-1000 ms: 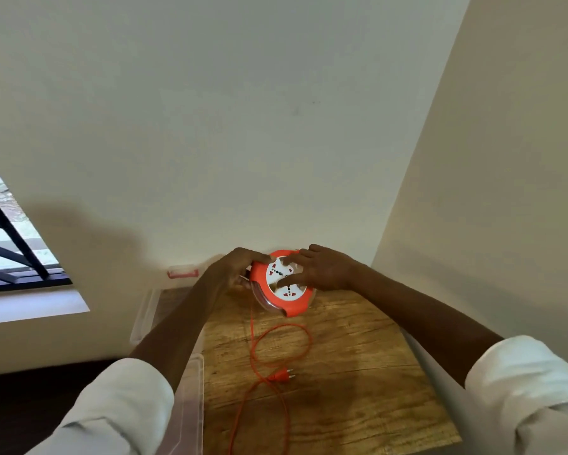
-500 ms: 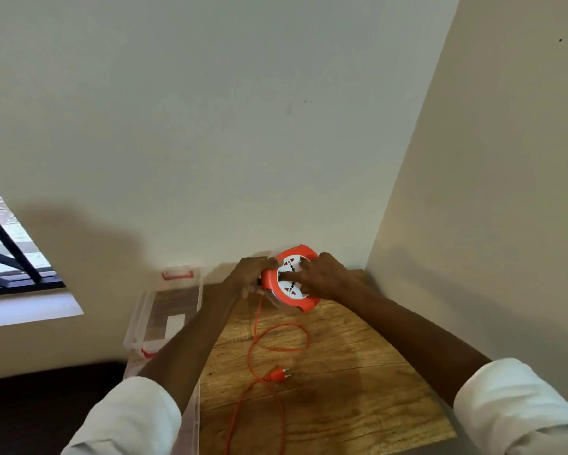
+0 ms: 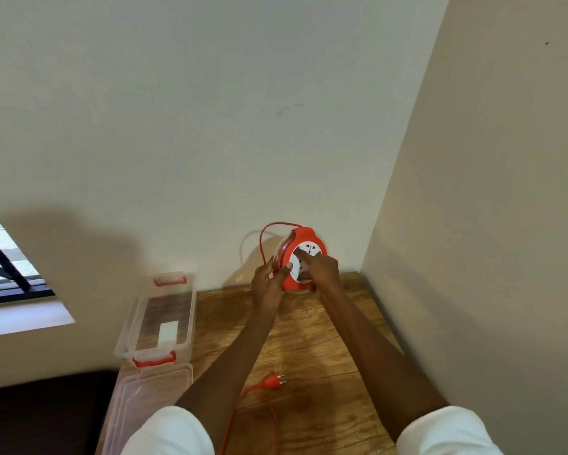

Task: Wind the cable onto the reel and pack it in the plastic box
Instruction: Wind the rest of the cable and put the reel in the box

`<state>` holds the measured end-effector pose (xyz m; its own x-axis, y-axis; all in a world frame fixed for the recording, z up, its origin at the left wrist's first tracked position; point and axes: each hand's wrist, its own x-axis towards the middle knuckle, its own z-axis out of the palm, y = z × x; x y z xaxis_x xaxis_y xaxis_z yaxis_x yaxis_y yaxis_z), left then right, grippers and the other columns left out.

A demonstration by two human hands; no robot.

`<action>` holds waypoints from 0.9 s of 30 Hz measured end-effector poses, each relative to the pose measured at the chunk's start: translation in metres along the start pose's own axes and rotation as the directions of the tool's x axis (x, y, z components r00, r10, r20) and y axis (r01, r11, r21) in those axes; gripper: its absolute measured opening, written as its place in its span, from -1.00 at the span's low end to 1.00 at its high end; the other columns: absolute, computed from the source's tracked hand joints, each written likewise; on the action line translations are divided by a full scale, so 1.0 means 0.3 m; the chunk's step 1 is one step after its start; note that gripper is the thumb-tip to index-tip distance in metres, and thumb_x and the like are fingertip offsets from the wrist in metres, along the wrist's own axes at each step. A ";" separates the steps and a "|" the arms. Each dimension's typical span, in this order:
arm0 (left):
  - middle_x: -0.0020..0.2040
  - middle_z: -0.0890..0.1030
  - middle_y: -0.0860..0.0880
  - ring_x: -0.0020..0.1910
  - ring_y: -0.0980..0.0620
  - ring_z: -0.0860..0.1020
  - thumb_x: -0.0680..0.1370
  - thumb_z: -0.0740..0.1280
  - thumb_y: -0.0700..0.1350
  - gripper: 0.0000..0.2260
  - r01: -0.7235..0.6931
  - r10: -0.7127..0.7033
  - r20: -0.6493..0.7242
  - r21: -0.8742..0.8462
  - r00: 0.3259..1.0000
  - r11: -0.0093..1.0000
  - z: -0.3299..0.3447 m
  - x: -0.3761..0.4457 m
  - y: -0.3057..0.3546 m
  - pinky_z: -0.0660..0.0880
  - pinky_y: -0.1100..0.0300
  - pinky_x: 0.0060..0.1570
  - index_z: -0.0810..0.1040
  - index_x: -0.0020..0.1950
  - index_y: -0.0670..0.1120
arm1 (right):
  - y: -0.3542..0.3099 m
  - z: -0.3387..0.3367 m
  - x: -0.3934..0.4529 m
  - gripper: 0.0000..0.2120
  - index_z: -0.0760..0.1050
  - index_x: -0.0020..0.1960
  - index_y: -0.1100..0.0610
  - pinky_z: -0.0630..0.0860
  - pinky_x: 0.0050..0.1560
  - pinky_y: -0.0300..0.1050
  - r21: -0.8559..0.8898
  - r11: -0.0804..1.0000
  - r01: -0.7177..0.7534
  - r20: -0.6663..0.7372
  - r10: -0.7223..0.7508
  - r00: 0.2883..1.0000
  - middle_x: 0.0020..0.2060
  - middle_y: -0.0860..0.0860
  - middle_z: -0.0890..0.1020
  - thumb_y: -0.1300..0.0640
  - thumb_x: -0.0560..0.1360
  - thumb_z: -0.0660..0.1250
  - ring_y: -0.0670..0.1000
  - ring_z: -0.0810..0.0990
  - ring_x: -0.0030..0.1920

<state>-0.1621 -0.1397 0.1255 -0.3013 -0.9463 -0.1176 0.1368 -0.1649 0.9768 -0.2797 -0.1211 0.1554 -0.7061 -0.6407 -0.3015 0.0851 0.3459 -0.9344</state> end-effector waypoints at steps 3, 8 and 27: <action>0.26 0.62 -0.05 0.12 -0.08 0.66 0.51 0.48 0.08 -0.54 -0.019 0.019 0.005 0.042 1.000 0.999 0.004 -0.010 0.000 0.64 -0.08 0.10 0.54 0.36 -0.03 | 0.019 -0.006 -0.007 -0.39 0.39 0.34 0.11 0.63 -0.32 -0.14 0.264 0.955 -0.134 0.034 0.130 0.991 0.10 0.09 0.61 -0.15 0.44 0.51 0.07 0.68 -0.16; 0.19 0.67 -0.08 0.06 -0.11 0.68 0.51 0.49 0.00 -0.58 0.100 -0.098 0.029 -0.068 0.995 0.993 -0.025 0.045 0.011 0.69 -0.02 -0.07 0.57 0.34 -0.07 | 0.018 -0.055 0.007 -0.60 0.56 0.25 0.08 0.59 -0.18 -0.13 -0.131 0.983 0.130 0.051 -0.124 0.991 0.03 0.05 0.72 -0.13 0.53 0.40 0.03 0.71 -0.07; 0.11 0.69 -0.15 0.05 -0.22 0.65 0.45 0.50 -0.01 -0.65 0.166 -0.235 0.220 0.292 0.947 0.942 -0.156 0.131 0.154 0.65 -0.08 -0.01 0.63 0.19 -0.12 | -0.075 -0.131 0.010 -0.28 0.36 0.49 -0.16 0.55 0.16 0.14 -0.323 -0.730 0.602 0.937 -0.155 0.314 0.28 0.20 0.57 -0.04 0.40 0.56 0.25 0.62 0.20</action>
<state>-0.1233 -0.1976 0.1577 -0.5250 -0.7958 -0.3019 -0.1967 -0.2316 0.9527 -0.3114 -0.1040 0.1829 0.4237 -0.8968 -0.1272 -0.7142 -0.4172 0.5621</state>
